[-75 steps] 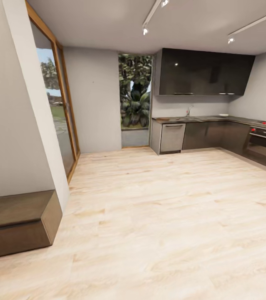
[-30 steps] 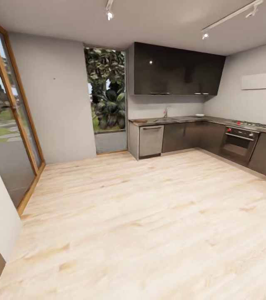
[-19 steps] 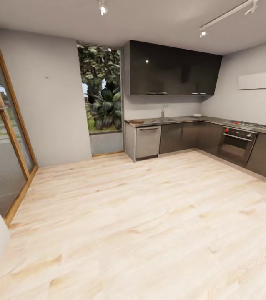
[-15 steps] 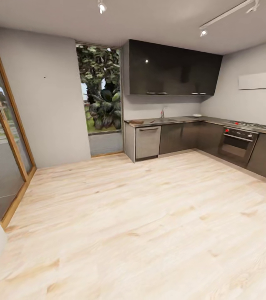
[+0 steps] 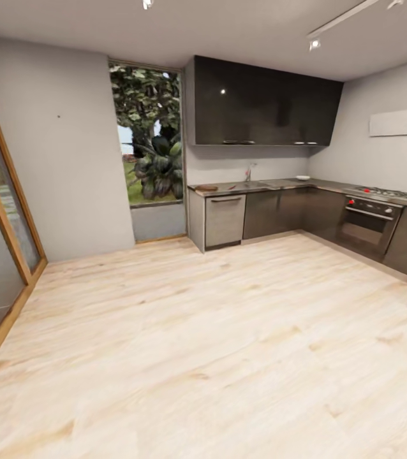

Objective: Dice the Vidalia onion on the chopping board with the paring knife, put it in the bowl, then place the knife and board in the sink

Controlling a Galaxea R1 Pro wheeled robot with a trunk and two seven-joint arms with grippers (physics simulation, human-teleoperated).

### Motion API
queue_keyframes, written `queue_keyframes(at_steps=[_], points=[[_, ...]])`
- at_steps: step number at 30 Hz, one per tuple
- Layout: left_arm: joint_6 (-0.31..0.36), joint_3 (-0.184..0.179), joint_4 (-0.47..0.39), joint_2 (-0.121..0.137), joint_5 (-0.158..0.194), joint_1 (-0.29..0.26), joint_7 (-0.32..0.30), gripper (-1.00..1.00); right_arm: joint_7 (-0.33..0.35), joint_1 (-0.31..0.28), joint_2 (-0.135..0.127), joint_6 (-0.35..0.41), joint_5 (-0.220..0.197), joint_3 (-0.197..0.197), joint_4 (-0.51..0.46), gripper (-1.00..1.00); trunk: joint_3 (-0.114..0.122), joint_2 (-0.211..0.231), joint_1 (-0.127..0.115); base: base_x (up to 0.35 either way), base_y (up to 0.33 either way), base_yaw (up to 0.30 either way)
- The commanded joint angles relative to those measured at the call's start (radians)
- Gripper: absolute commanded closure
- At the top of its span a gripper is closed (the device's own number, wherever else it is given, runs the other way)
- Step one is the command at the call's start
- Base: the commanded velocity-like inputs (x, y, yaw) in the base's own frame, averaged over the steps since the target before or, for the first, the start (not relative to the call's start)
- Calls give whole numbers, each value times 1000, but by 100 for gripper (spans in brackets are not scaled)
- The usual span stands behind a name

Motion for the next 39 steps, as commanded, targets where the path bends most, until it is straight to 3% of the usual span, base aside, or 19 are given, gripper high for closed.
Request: queue_keyframes(at_steps=[1, 39], points=[[-1, 0, -2, 0, -1, 1, 2, -100, 0, -1, 0, -3, 0, 0, 1, -100, -1, 0, 1, 305, -167, 0], [-1, -1, -2, 0, -1, 1, 2, -100, 0, -1, 0, -3, 0, 1, 1, -100, -1, 0, 1, 298, -179, 0]])
